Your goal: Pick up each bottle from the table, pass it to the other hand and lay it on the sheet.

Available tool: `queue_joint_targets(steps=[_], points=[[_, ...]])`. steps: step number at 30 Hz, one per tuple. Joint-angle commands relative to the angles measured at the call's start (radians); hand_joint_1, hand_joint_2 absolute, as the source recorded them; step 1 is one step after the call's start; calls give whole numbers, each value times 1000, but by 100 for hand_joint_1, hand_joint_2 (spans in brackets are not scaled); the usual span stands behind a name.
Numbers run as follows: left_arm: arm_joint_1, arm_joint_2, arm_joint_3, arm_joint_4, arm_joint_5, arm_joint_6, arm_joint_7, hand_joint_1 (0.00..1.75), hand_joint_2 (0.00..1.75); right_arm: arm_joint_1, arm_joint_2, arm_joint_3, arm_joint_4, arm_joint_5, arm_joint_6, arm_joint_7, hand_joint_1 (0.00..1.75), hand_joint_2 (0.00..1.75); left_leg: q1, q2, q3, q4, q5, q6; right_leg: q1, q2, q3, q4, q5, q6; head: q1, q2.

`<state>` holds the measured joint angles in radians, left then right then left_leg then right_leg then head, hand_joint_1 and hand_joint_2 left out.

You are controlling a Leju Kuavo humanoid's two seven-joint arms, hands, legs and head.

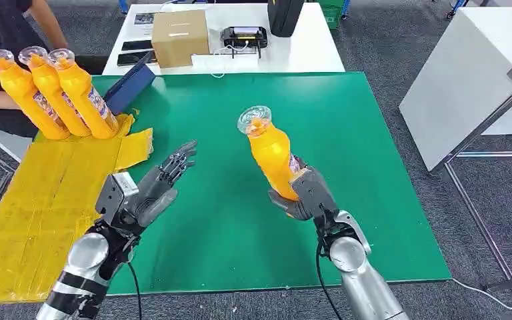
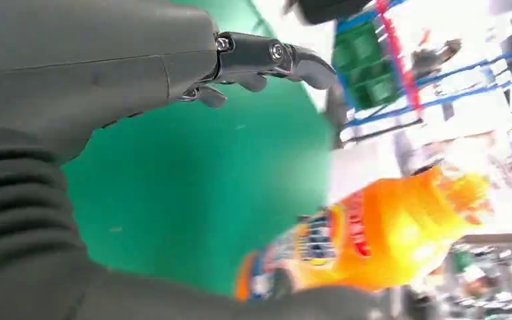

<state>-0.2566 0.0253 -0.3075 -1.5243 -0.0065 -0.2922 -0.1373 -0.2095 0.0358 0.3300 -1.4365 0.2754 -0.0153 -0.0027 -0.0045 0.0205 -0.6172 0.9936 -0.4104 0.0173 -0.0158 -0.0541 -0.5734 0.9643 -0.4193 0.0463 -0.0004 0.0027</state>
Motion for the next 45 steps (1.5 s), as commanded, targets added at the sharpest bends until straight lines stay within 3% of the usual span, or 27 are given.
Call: queue_joint_targets(steps=[1, 9, 13, 17, 20, 24, 33, 40, 41, 42, 45], points=[[24, -96, -52, -106, -55, 55, -32, 0, 175, 19, 45, 62, -50, 2, -18, -9, 175, 175, 1, -2, 4, 1, -3, -2, 0, 5, 5, 0, -3, -2, -1, 0], [30, -115, -93, -114, -71, 63, -46, 0, 175, -4, 41, 155, -40, 23, -8, -10, 175, 175, 1, -1, 4, 1, -2, -1, 0, 5, 3, 0, -2, -2, -1, 0], [57, -111, -117, -149, -23, 34, -35, 0, 175, 12, 7, 262, -98, 282, -92, -23, 175, 175, 0, 0, 2, 0, -2, -1, 0, 4, 1, 0, -1, -1, -1, 0], [58, -107, -119, -153, -21, 32, -34, 0, 175, 19, 6, 276, -112, 302, -96, -18, 175, 175, 1, -1, 3, 0, -2, -1, 0, 4, 3, -1, -1, -1, -1, 0], [57, -109, -117, -153, 15, 19, -23, 0, 175, 9, 2, 338, -130, 449, -103, -9, 175, 175, 1, -1, 5, 1, -3, -1, 0, 5, 4, 0, -2, -2, -1, 0], [55, -98, -108, -147, 76, -6, -6, 0, 175, -10, -22, 400, -99, 523, -105, 26, 175, 175, 1, 0, 4, 1, -3, -1, 0, 7, 3, 0, -2, -2, -1, 0], [53, -98, -105, -147, 78, -6, -6, 0, 175, -14, -27, 403, -95, 530, -108, 24, 175, 175, 1, -1, 4, 0, -3, -1, 1, 5, 4, -1, -2, -2, 0, 0], [34, -100, -75, -106, 140, -18, 12, 0, 175, -55, -36, 498, -89, 548, -74, 29, 175, 175, 1, 0, 3, 0, -2, -2, 0, 6, 3, 0, -1, -2, -1, 0], [34, -100, -76, -104, 140, -18, 12, 17, 175, -56, -36, 500, -89, 546, -73, 30, 175, 175, 1, 0, 5, 0, -2, -2, 0, 6, 4, 0, -2, -3, -1, 0], [32, -98, -79, -98, 142, -24, 9, 171, 175, -62, -36, 505, -91, 541, -72, 34, 175, 175, 1, 0, 3, 0, -2, -1, 0, 5, 2, 0, -1, -2, 0, 0], [35, -97, -81, -105, 144, -33, -2, 175, 175, -64, -37, 501, -95, 522, -66, 39, 175, 175, 1, -1, 3, 0, -1, -1, 0, 3, 2, -1, -1, -2, 0, 0]])
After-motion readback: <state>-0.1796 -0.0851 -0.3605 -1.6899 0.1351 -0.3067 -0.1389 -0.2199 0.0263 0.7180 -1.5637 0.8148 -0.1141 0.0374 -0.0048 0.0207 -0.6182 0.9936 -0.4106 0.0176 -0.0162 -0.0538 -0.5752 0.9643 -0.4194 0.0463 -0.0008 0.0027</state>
